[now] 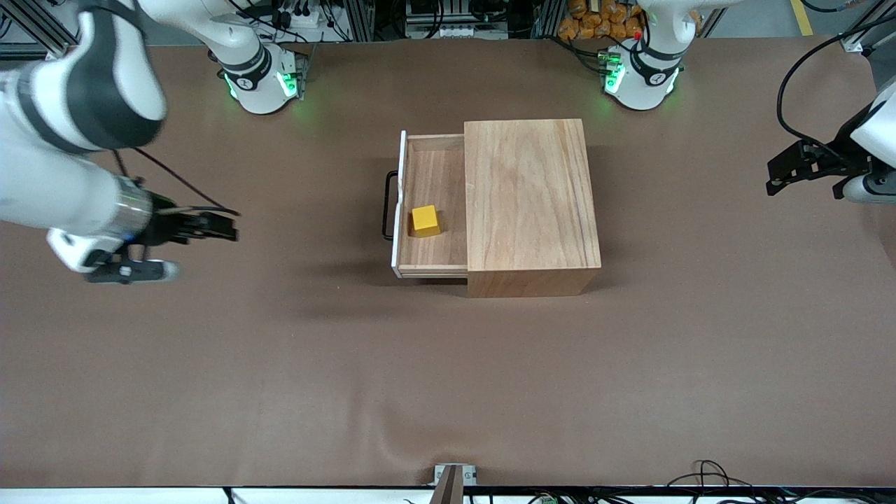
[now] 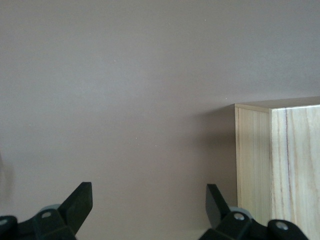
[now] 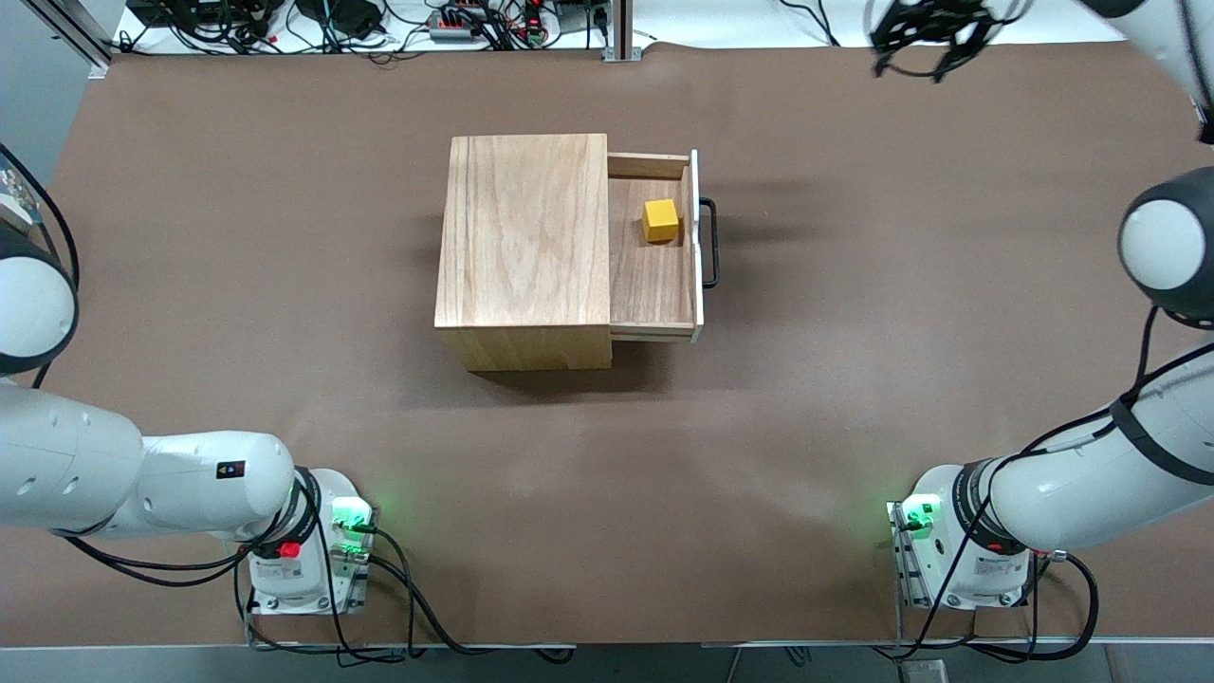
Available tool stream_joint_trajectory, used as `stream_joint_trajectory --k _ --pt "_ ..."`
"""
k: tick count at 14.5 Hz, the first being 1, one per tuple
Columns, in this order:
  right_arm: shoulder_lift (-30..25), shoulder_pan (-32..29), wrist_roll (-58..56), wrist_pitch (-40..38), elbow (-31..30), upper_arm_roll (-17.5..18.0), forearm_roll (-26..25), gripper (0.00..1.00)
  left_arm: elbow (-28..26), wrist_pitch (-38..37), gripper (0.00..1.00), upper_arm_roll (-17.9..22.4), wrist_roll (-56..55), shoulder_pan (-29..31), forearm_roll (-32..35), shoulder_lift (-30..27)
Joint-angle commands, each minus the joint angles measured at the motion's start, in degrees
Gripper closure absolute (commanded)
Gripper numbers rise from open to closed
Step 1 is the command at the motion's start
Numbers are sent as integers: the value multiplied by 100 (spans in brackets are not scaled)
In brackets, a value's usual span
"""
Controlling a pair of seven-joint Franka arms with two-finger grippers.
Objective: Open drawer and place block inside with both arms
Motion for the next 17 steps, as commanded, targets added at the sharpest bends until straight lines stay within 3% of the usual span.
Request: stream_joint_trajectory --k 1,4,5,17 --pt "-558 -361 -135 -110 -259 226 -573 0 109 -31 0 -39 35 20 32 44" --pt "-971 -1457 -135 -382 -224 1243 -866 0 109 -31 0 -39 44 20 32 44" --pt "-1050 -1557 -135 -513 -215 1333 -875 0 109 -31 0 -39 53 20 32 44" --pt "-1411 -1593 -327 -1077 -57 1281 -1077 0 109 -57 0 -66 44 11 15 44"
